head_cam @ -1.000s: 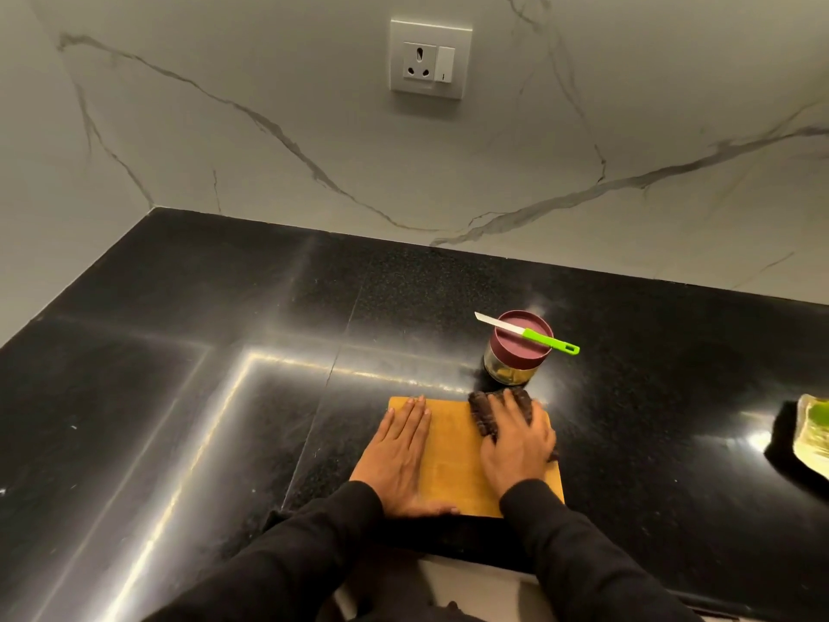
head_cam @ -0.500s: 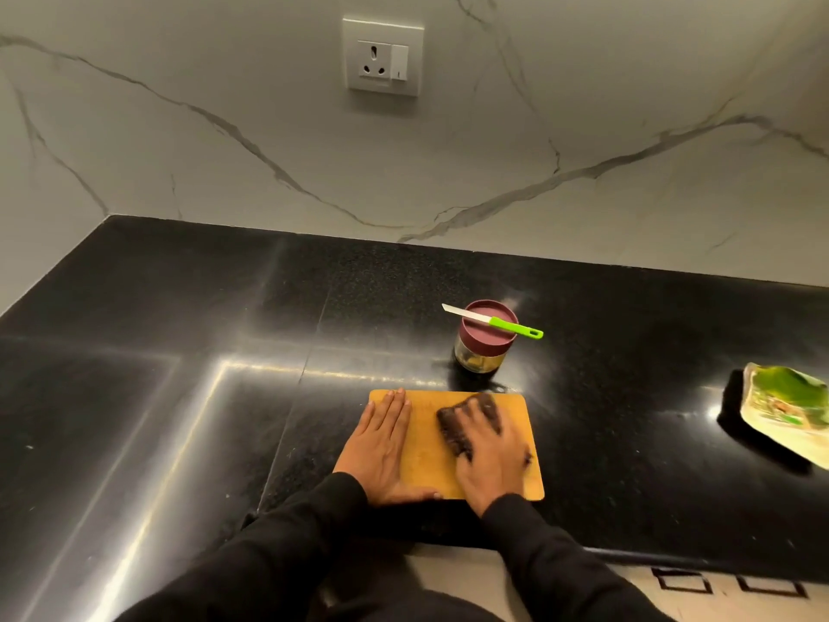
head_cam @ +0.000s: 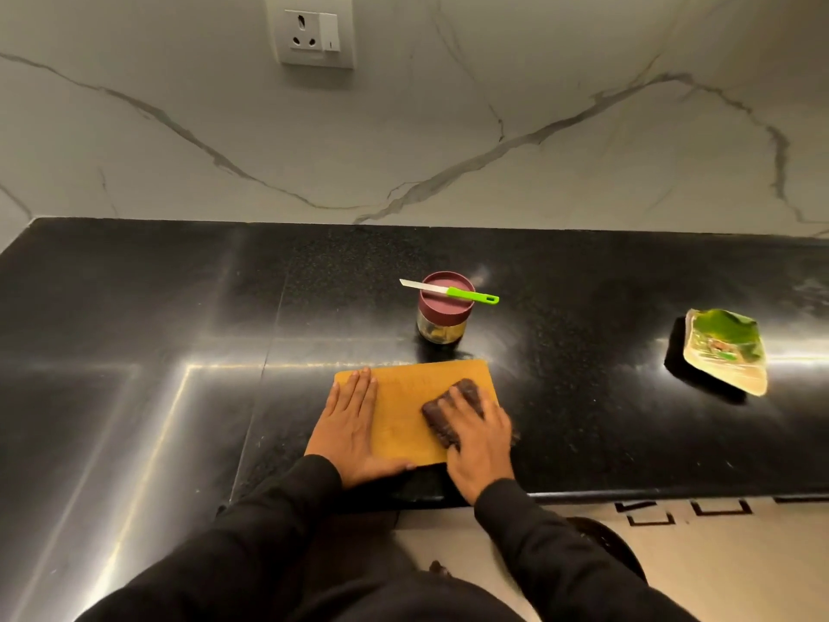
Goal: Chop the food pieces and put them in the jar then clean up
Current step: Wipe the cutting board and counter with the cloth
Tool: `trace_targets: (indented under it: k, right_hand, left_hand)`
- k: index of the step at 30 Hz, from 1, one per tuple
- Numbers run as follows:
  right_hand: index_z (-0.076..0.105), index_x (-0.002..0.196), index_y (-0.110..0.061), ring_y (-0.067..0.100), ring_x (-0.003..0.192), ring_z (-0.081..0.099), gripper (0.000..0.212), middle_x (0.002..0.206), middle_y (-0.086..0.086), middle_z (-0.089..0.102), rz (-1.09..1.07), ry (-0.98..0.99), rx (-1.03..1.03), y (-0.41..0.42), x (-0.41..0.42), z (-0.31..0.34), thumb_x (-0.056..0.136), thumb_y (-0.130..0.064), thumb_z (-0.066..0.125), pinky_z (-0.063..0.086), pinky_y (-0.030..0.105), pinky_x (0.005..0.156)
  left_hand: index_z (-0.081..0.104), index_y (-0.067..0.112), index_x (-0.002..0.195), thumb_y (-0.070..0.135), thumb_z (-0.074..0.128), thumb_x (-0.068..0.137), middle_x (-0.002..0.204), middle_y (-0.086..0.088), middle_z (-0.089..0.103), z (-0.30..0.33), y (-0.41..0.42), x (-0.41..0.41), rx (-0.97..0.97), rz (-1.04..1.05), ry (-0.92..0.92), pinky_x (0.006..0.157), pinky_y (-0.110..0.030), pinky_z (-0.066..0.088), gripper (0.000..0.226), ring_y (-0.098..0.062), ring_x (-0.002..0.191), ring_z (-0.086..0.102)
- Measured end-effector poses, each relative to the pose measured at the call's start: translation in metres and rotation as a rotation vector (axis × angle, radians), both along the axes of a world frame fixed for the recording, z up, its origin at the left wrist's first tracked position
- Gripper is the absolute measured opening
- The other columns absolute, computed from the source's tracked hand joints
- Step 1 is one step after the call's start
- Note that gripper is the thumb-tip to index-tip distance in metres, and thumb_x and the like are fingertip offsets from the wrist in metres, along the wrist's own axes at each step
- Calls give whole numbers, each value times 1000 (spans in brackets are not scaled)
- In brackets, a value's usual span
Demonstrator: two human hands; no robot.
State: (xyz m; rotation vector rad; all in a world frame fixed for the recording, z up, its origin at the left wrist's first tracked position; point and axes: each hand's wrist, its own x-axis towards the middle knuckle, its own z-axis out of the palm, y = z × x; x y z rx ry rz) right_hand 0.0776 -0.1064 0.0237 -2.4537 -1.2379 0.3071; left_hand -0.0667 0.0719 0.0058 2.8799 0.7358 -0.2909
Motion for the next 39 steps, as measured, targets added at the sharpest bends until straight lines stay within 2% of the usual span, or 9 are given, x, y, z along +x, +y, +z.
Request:
trace_targets:
  k: [4,7,10,13,20,23,30,35,39]
  right_hand:
    - [51,145,-32,25,153,18,71,158,-11,38,320,-44,17,-33,-9,-12,76,-16,52,15,49,121]
    - [49,147,-33,28,152,21,74,159,-9,38,119,-41,4,-48,28,-6,78,-8,55,24,54,120]
    - [35,156,-32,26,154,8,71,166,-6,24,-144,6,-97,-12,52,8,91,-11,54,13,49,125]
    - [30,157,-28,31,154,2,68,167,-2,19,-192,5,-137,38,49,12,94,-19,53,6,51,125]
    - [24,159,-24,30,155,-5,69,168,-4,15,168,-14,-152,103,-26,19,94,-14,46,-3,50,124]
    - [22,160,-25,24,155,-4,68,168,-6,14,249,-35,-118,93,-12,15,96,-10,41,-6,45,123]
    - [25,159,-25,30,155,0,72,168,-4,17,-5,-88,-151,75,27,11,92,-8,45,-3,50,124]
    - [19,161,-30,23,155,-5,76,168,-10,10,440,-70,-183,74,6,16,94,-8,47,-5,44,123]
    - [23,159,-31,22,156,-2,77,168,-9,15,189,-92,-175,59,49,12,92,-10,51,-1,46,125]
  left_hand:
    - [-14,6,156,109,16,56,163,-11,-24,1,0,0,-7,0,-8,123,-47,-12,147,-26,150,-25]
    - [-14,6,156,108,17,56,163,-12,-24,2,0,-1,4,-10,-14,124,-47,-9,146,-27,150,-24]
    - [-14,6,156,108,17,56,163,-11,-25,4,1,-1,-10,-16,-2,124,-47,-10,147,-26,150,-26]
    - [-17,6,156,108,15,56,162,-11,-28,4,-1,0,2,-3,17,123,-47,-11,147,-25,149,-29]
    - [-17,6,155,105,-1,53,161,-14,-26,4,3,0,-49,6,36,122,-45,-15,143,-28,148,-29]
    - [-12,4,155,106,12,59,162,-16,-20,3,3,-1,-34,14,-25,121,-45,-13,142,-30,148,-26]
    - [-15,2,155,107,20,59,161,-14,-27,0,3,-2,-9,4,19,122,-49,-12,146,-30,148,-29]
    - [-17,3,154,106,21,61,159,-16,-30,4,2,-1,9,0,47,122,-47,-11,144,-30,148,-29]
    - [-14,2,155,106,24,61,161,-16,-27,5,2,-2,-7,4,23,122,-48,-12,146,-30,148,-28]
